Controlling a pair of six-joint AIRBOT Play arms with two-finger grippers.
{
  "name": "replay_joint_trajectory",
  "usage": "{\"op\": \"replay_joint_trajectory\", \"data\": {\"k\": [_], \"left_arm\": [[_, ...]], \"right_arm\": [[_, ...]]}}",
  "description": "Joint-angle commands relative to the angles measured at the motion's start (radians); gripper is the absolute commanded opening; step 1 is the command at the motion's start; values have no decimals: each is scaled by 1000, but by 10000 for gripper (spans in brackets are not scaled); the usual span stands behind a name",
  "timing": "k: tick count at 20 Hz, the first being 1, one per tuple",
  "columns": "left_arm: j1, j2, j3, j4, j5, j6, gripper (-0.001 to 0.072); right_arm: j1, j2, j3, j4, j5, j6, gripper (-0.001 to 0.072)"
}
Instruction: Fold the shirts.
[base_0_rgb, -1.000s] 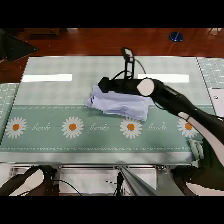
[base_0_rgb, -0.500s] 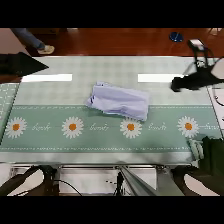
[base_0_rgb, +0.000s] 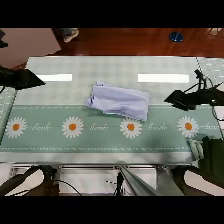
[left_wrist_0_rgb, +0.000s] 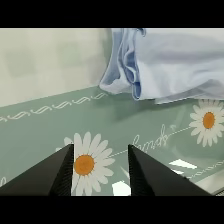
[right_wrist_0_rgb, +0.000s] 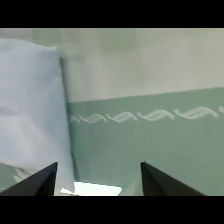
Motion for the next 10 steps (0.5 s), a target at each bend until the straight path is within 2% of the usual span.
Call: {"op": "replay_joint_trajectory", "data": {"k": [1,6,8,9,10], "left_arm": [[-1,-1,-3,70,0,-40,413],[-1,-1,-3,70,0,-61,413],[-3,-1,-3,69,0,-61,413],[-3,-1,-3,67,0,-61,413],[-3,-1,-3,67,0,-61,413]], "right_arm": [[81,-123,-36,210,-117,-92,606],[234,-245,-36,275,-205,-128,605],[275,-264,-36,314,-234,-129,548],[291,-265,-36,325,-246,-129,399],[299,-264,-33,338,-244,-133,176]]}}
